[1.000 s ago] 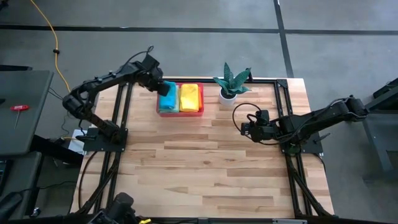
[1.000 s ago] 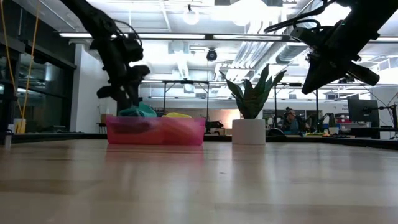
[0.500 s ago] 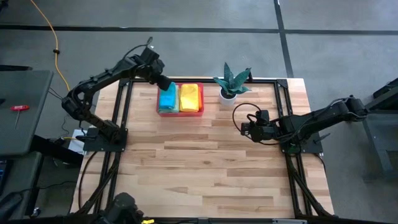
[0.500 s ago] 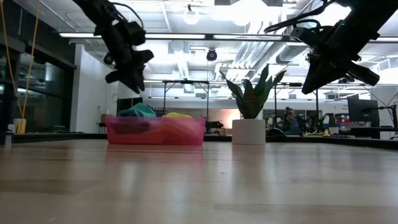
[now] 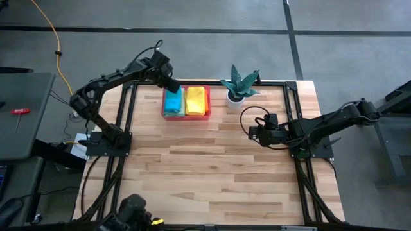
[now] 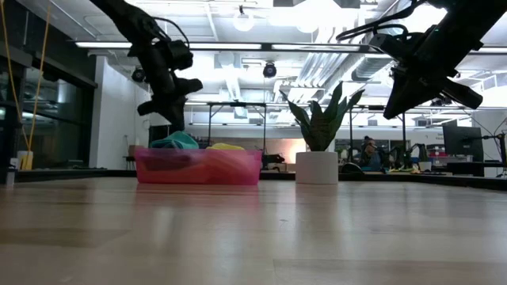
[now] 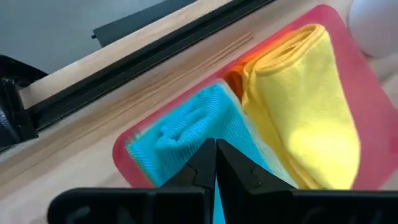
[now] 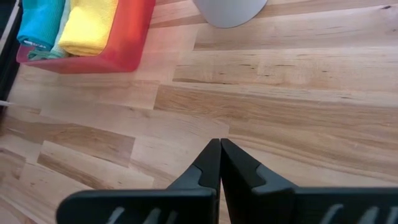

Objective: Fold microfiber towels
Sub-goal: Put the blue microfiber towel into the bin

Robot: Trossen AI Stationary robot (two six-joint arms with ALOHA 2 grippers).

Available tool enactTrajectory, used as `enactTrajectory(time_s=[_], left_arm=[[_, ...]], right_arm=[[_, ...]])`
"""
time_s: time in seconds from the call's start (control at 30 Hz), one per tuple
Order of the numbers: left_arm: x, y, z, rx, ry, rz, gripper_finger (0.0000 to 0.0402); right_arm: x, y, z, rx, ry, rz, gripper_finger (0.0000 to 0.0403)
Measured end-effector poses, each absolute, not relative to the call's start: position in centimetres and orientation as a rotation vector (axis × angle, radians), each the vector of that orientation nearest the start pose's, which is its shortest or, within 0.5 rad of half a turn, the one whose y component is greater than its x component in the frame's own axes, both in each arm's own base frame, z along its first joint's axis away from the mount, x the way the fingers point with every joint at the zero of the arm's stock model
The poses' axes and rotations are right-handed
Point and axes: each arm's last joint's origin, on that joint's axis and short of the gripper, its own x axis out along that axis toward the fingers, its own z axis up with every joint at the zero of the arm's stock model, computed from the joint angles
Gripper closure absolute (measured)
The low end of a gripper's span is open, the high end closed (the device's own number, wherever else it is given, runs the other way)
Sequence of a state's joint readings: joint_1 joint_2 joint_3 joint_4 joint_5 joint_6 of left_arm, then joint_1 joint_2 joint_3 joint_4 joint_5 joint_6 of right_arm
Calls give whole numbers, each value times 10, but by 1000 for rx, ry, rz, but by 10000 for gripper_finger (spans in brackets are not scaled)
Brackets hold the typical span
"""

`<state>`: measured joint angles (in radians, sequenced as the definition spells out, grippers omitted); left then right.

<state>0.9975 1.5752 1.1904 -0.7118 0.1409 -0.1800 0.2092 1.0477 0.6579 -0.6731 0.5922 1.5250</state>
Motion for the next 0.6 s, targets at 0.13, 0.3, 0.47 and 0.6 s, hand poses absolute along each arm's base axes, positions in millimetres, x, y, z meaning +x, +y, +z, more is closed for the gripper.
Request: enactTrajectory(time_s=[0.13,0.3,0.47,0.6], left_arm=[[177,267,235,-761,925,875,401],[178,271,219,-774,1009,912,401],[180,272,205,-803,1069,900,402],[182,270,193,-817,1106,886,402]], right_arm=[[182,22,214,975,485,-968,402],[182,22,214,985,479,-972,402],[182,22,214,984,479,-972,402],[182,22,214,984,479,-972,402]])
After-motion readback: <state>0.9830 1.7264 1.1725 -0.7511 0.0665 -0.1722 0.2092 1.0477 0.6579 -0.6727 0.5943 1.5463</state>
